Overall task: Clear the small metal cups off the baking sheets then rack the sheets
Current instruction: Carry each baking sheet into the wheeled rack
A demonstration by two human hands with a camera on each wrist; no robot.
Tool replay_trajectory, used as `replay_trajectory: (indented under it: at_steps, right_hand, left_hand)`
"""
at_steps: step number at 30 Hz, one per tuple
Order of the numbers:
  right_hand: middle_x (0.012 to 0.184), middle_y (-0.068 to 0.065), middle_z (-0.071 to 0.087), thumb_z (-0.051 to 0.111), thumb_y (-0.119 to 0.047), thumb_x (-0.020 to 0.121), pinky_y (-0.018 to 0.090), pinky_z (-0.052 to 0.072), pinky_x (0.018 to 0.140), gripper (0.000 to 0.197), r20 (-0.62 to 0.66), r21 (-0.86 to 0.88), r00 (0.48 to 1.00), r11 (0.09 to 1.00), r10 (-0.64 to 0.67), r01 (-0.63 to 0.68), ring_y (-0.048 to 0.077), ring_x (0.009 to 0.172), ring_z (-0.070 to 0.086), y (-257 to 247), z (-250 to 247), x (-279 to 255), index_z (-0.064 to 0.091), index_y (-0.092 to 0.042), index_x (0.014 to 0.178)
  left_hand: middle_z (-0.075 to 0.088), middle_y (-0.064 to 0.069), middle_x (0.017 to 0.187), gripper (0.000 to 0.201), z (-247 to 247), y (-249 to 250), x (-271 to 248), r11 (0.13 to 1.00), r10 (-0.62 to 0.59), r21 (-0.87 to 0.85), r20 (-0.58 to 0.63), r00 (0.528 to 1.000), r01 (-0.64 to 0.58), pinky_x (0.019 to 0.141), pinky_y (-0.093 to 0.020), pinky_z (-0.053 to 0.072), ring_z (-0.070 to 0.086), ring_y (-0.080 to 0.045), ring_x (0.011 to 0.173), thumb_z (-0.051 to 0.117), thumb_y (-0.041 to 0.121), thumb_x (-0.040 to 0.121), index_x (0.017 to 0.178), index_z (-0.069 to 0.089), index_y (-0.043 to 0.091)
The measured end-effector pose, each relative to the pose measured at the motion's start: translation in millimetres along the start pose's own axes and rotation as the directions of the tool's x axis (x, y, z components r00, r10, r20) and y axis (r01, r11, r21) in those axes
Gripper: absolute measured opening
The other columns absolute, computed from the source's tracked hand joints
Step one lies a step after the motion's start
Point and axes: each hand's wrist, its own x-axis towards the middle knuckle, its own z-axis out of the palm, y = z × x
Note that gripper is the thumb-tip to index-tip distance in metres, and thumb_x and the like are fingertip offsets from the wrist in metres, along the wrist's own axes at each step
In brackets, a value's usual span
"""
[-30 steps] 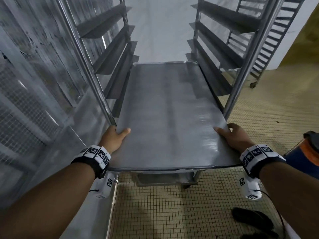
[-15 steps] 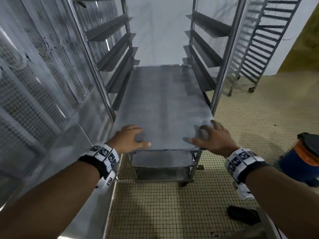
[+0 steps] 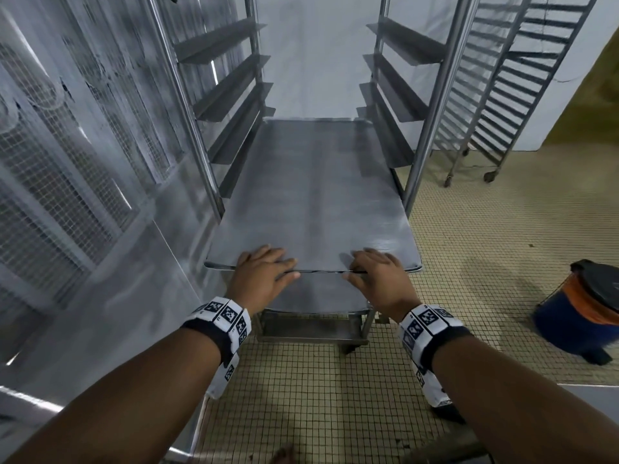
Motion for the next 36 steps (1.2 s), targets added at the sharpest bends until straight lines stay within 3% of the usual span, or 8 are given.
replay_trajectory:
  at_steps: [4, 7, 14, 19, 26, 36]
  right_hand:
    - [0.145, -0.009, 0.054, 0.044, -0.053, 0.1, 0.044, 0.017, 0.119, 0.037, 0.049, -0.011, 0.998, 0.999, 0.037, -0.036, 0.016, 0.145, 0.035, 1.9, -2.7, 11.6, 0.058, -0.031, 0.127]
    - [0.152, -0.015, 0.045, 0.04, -0.054, 0.101, 0.053, 0.006, 0.121, 0.04, 0.082, -0.033, 0.988, 0.992, 0.127, -0.125, 0.016, 0.148, 0.027, -3.7, -0.7, 27.5, 0.052, -0.041, 0.137]
    - [0.154, -0.016, 0.04, 0.036, -0.051, 0.103, 0.059, -0.004, 0.119, 0.038, 0.078, -0.025, 0.968, 0.971, 0.238, -0.236, 0.017, 0.15, 0.021, -3.7, 9.1, 74.0, 0.054, -0.044, 0.136]
    - [0.156, -0.018, 0.037, 0.032, -0.051, 0.104, 0.057, -0.005, 0.119, 0.039, 0.076, -0.044, 0.953, 0.956, 0.293, -0.291, 0.017, 0.151, 0.018, 5.9, 17.3, 115.9, 0.051, -0.046, 0.138]
    - [0.156, -0.018, 0.037, 0.034, -0.051, 0.103, 0.059, -0.001, 0.12, 0.039, 0.063, -0.046, 0.946, 0.947, 0.319, -0.316, 0.017, 0.15, 0.021, 26.1, 26.9, 168.2, 0.05, -0.046, 0.139]
    - [0.155, -0.018, 0.04, 0.036, -0.052, 0.102, 0.057, -0.001, 0.12, 0.039, 0.058, -0.018, 0.935, 0.936, 0.351, -0.35, 0.017, 0.15, 0.022, 35.4, 29.7, 198.8, 0.052, -0.046, 0.137]
  left_hand:
    - [0.039, 0.012, 0.16, 0.054, -3.0, 5.0, 8.3, 0.997, -0.077, 0.011, 0.004, 0.997, 0.077, 0.12, -0.059, 0.002, 0.024, -0.017, 0.153, 0.032, 0.069, 0.098, 0.142, 0.053, 0.045]
    - [0.034, 0.014, 0.162, 0.048, -5.1, 5.1, 22.1, 0.989, -0.146, 0.023, 0.023, 0.989, 0.145, 0.118, -0.061, -0.003, 0.02, -0.015, 0.153, 0.034, 0.063, 0.101, 0.144, 0.049, 0.047]
    - [0.031, 0.013, 0.164, 0.045, -6.6, -18.8, 71.7, 0.992, -0.126, 0.014, 0.05, 0.991, 0.126, 0.118, -0.062, 0.004, 0.017, -0.018, 0.154, 0.03, 0.056, 0.106, 0.148, 0.044, 0.046]
    - [0.031, 0.012, 0.164, 0.045, -4.4, -37.2, 115.8, 0.995, -0.099, 0.02, 0.061, 0.993, 0.098, 0.116, -0.065, 0.012, 0.018, -0.021, 0.154, 0.028, 0.055, 0.106, 0.148, 0.043, 0.046]
    - [0.039, 0.012, 0.158, 0.042, -6.4, -50.5, 168.5, 0.996, -0.093, 0.019, 0.042, 0.995, 0.092, 0.114, -0.068, 0.012, 0.022, -0.023, 0.152, 0.031, 0.052, 0.106, 0.143, 0.048, 0.043]
    - [0.032, 0.012, 0.164, 0.046, 3.1, -67.8, 204.9, 0.994, -0.098, 0.043, 0.059, 0.993, 0.096, 0.114, -0.067, 0.012, 0.02, -0.023, 0.154, 0.027, 0.057, 0.105, 0.145, 0.045, 0.046]
